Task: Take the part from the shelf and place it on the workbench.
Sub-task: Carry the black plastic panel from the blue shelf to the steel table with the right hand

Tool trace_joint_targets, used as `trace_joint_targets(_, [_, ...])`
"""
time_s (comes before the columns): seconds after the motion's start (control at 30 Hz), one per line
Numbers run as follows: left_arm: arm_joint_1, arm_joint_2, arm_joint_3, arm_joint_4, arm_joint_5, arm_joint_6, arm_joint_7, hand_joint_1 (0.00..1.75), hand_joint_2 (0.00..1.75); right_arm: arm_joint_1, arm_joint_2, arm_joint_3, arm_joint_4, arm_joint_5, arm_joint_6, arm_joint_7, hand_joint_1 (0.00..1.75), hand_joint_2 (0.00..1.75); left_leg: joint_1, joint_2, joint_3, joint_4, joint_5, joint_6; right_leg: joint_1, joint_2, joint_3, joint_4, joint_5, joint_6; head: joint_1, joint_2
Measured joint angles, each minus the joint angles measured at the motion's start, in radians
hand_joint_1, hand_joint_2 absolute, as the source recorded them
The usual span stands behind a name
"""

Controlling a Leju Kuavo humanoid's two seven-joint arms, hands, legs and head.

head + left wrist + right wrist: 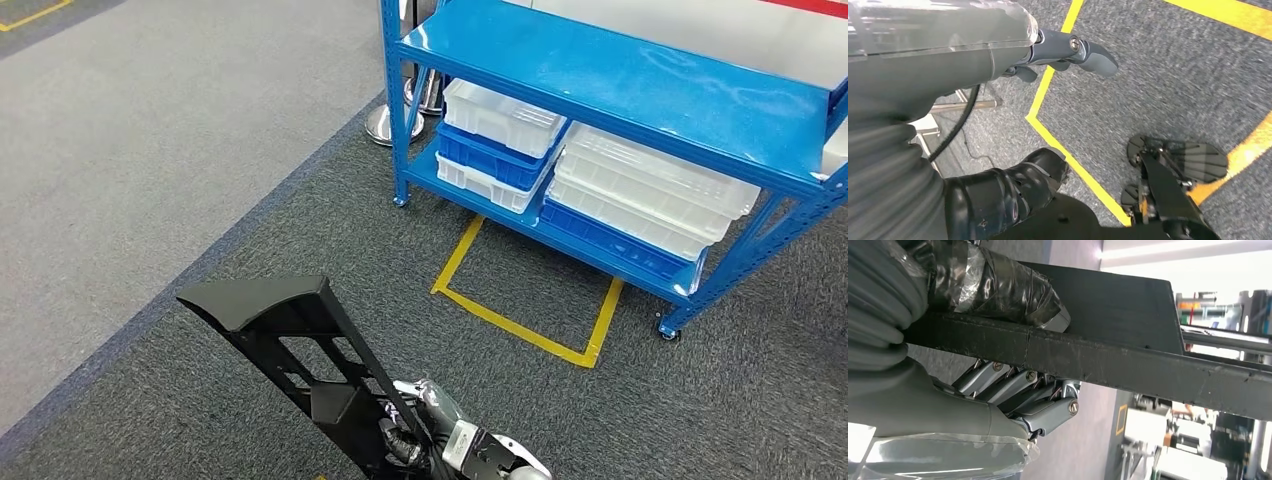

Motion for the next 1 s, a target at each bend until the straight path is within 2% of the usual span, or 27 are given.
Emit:
trace_joint_targets(0.03, [0.001, 0.0, 0.0, 0.0, 0.0, 0.0, 0.0, 0.0, 1.75, 0.0, 0.0, 0.0, -0.001, 0.0, 0.0, 0.0, 1.73, 1.75, 0.003, -0.009, 0.001, -0.005, 0.005, 0.007, -0.001, 0.011, -0.001, 0.007, -0.009, 0.005, 0.0, 0.0])
trace_joint_targets(0.07, [0.002, 0.0, 0.0, 0.0, 0.0, 0.0, 0.0, 0.0, 1.75, -0.001, -0.001, 0.0, -0.003, 0.001, 0.0, -0.001, 1.73, 1.75, 0.006, -0.017, 0.002, -0.011, 0.01, 0.014, -0.002, 0.032, -0.009, 0.031, -0.029, 0.01, 0.001, 0.0])
trace_joint_targets(0.13, [0.001, 0.0, 0.0, 0.0, 0.0, 0.0, -0.002, 0.0, 1.75, 0.001, -0.002, 0.0, -0.005, 0.001, 0.0, -0.002, 1.73, 1.75, 0.008, -0.034, 0.0, -0.016, 0.017, 0.023, -0.005, 0.084, -0.054, 0.137, -0.094, 0.014, 0.002, 0.0])
trace_joint_targets(0.17, [0.0, 0.0, 0.0, 0.0, 0.0, 0.0, -0.002, 0.0, 1.75, 0.003, -0.003, 0.0, -0.005, 0.002, 0.0, -0.002, 1.73, 1.75, 0.008, -0.044, -0.003, -0.015, 0.019, 0.026, -0.006, 0.097, -0.085, 0.203, -0.124, 0.014, 0.002, 0.0])
trace_joint_targets(0.2, [-0.001, 0.0, 0.0, 0.0, 0.0, 0.0, -0.003, 0.0, 1.75, 0.005, -0.004, 0.0, -0.005, 0.002, 0.0, -0.002, 1.73, 1.75, 0.007, -0.055, -0.005, -0.013, 0.02, 0.027, -0.007, 0.103, -0.108, 0.252, -0.139, 0.015, 0.002, 0.0])
trace_joint_targets(0.23, [0.0, 0.0, 0.0, 0.0, 0.0, 0.0, -0.003, 0.0, 1.75, 0.007, -0.006, 0.0, -0.005, 0.003, 0.0, -0.003, 1.73, 1.75, 0.007, -0.067, -0.007, -0.011, 0.02, 0.027, -0.008, 0.105, -0.117, 0.271, -0.136, 0.015, 0.002, 0.0])
trace_joint_targets(0.27, [0.0, 0.0, 0.0, 0.0, 0.0, 0.0, -0.004, 0.0, 1.75, 0.008, -0.007, 0.0, -0.005, 0.004, 0.001, -0.003, 1.73, 1.75, 0.007, -0.079, -0.008, -0.008, 0.02, 0.026, -0.01, 0.107, -0.108, 0.25, -0.111, 0.016, 0.002, 0.0])
trace_joint_targets(0.3, [0.001, -0.001, 0.0, 0.0, 0.0, 0.0, -0.005, 0.0, 1.75, 0.008, -0.008, 0.0, -0.005, 0.005, 0.003, -0.005, 1.73, 1.75, 0.008, -0.091, -0.009, -0.003, 0.019, 0.024, -0.012, 0.113, -0.082, 0.196, -0.075, 0.015, 0.002, 0.0])
trace_joint_targets(0.37, [0.001, -0.002, 0.0, 0.0, 0.002, 0.001, -0.008, 0.0, 1.75, 0.009, -0.01, 0.0, -0.006, 0.007, 0.009, -0.01, 1.73, 1.75, 0.008, -0.114, -0.015, 0.01, 0.014, 0.016, -0.018, 0.15, -0.027, 0.075, -0.021, 0.014, 0.002, 0.0])
trace_joint_targets(0.4, [0.0, -0.003, 0.0, 0.0, 0.002, 0.001, -0.01, 0.0, 1.75, 0.01, -0.012, 0.0, -0.007, 0.008, 0.012, -0.013, 1.73, 1.75, 0.007, -0.124, -0.021, 0.016, 0.014, 0.01, -0.019, 0.165, -0.013, 0.04, -0.011, 0.012, 0.002, 0.0])
trace_joint_targets(0.43, [-0.001, -0.004, 0.0, 0.0, 0.004, 0.002, -0.011, 0.0, 1.75, 0.012, -0.014, 0.0, -0.007, 0.008, 0.015, -0.016, 1.73, 1.75, 0.008, -0.133, -0.027, 0.019, 0.015, 0.004, -0.018, 0.174, -0.01, 0.027, -0.011, 0.01, 0.002, 0.0])
trace_joint_targets(0.5, [0.003, -0.004, 0.0, 0.0, 0.007, 0.005, -0.012, 0.0, 1.75, 0.015, -0.016, 0.0, -0.009, 0.009, 0.017, -0.019, 1.73, 1.75, 0.011, -0.149, -0.035, 0.019, 0.019, -0.011, -0.016, 0.158, -0.012, 0.023, -0.007, 0.0, 0.002, 0.0])
trace_joint_targets(0.53, [0.005, -0.004, 0.0, 0.0, 0.008, 0.006, -0.013, 0.0, 1.75, 0.015, -0.017, 0.0, -0.011, 0.01, 0.018, -0.02, 1.73, 1.75, 0.011, -0.142, -0.039, 0.023, 0.016, -0.016, -0.016, 0.148, -0.011, 0.02, -0.003, -0.006, 0.001, 0.0])
trace_joint_targets(0.57, [0.007, -0.005, 0.0, 0.0, 0.009, 0.008, -0.013, 0.0, 1.75, 0.015, -0.018, 0.0, -0.014, 0.01, 0.018, -0.023, 1.73, 1.75, 0.01, -0.126, -0.048, 0.04, 0.005, -0.021, -0.017, 0.138, -0.009, 0.015, 0.0, -0.012, -0.001, 0.0])
trace_joint_targets(0.63, [0.006, -0.006, 0.0, 0.0, 0.011, 0.01, -0.014, 0.0, 1.75, 0.018, -0.02, 0.0, -0.019, 0.01, 0.02, -0.028, 1.73, 1.75, 0.009, -0.077, -0.088, 0.128, -0.047, -0.028, -0.016, 0.114, -0.008, 0.011, 0.003, -0.021, -0.004, 0.0])
trace_joint_targets(0.7, [0.005, -0.009, 0.0, 0.0, 0.014, 0.012, -0.014, 0.0, 1.75, 0.024, -0.023, 0.0, -0.021, 0.01, 0.025, -0.032, 1.73, 1.75, 0.012, -0.054, -0.14, 0.245, -0.1, -0.033, -0.01, 0.086, -0.01, 0.011, 0.002, -0.026, -0.004, 0.0])
trace_joint_targets(0.73, [0.006, -0.01, 0.0, 0.0, 0.016, 0.014, -0.014, 0.0, 1.75, 0.026, -0.025, -0.001, -0.021, 0.011, 0.028, -0.033, 1.73, 1.75, 0.012, -0.05, -0.152, 0.275, -0.106, -0.034, -0.008, 0.073, -0.01, 0.011, 0.001, -0.027, -0.004, 0.0])
trace_joint_targets(0.77, [0.007, -0.011, 0.001, 0.0, 0.017, 0.016, -0.014, 0.0, 1.75, 0.028, -0.026, -0.001, -0.021, 0.011, 0.031, -0.034, 1.73, 1.75, 0.012, -0.046, -0.145, 0.269, -0.094, -0.033, -0.006, 0.061, -0.01, 0.012, 0.0, -0.027, -0.004, 0.0])
trace_joint_targets(0.8, [0.008, -0.011, 0.001, 0.0, 0.018, 0.018, -0.014, 0.0, 1.75, 0.029, -0.027, -0.001, -0.022, 0.012, 0.034, -0.035, 1.73, 1.75, 0.011, -0.042, -0.119, 0.226, -0.068, -0.03, -0.004, 0.05, -0.01, 0.012, 0.0, -0.027, -0.005, 0.0])
trace_joint_targets(0.83, [0.009, -0.011, 0.001, 0.0, 0.019, 0.019, -0.013, 0.0, 1.75, 0.029, -0.027, -0.001, -0.022, 0.012, 0.035, -0.037, 1.73, 1.75, 0.009, -0.028, -0.081, 0.157, -0.039, -0.024, -0.003, 0.04, -0.008, 0.012, -0.001, -0.027, -0.004, 0.0])
trace_joint_targets(0.9, [0.007, -0.011, 0.001, 0.0, 0.02, 0.02, -0.011, 0.0, 1.75, 0.029, -0.027, 0.0, -0.024, 0.013, 0.037, -0.038, 1.73, 1.75, -0.001, 0.007, -0.021, 0.044, -0.006, -0.009, 0.002, 0.021, -0.007, 0.012, -0.003, -0.022, -0.004, 0.0])
trace_joint_targets(0.93, [0.007, -0.011, 0.002, 0.0, 0.021, 0.02, -0.01, 0.0, 1.75, 0.029, -0.027, 0.0, -0.024, 0.013, 0.038, -0.038, 1.73, 1.75, -0.006, 0.017, -0.01, 0.017, -0.003, -0.003, 0.003, 0.012, -0.006, 0.012, -0.004, -0.018, -0.004, 0.0])
trace_joint_targets(1.0, [0.008, -0.011, 0.002, 0.0, 0.022, 0.02, -0.008, 0.0, 1.75, 0.029, -0.026, 0.0, -0.025, 0.015, 0.042, -0.038, 1.73, 1.75, -0.01, 0.004, -0.012, 0.008, 0.0, 0.007, 0.002, -0.004, -0.003, 0.008, -0.004, -0.008, -0.004, 0.0])
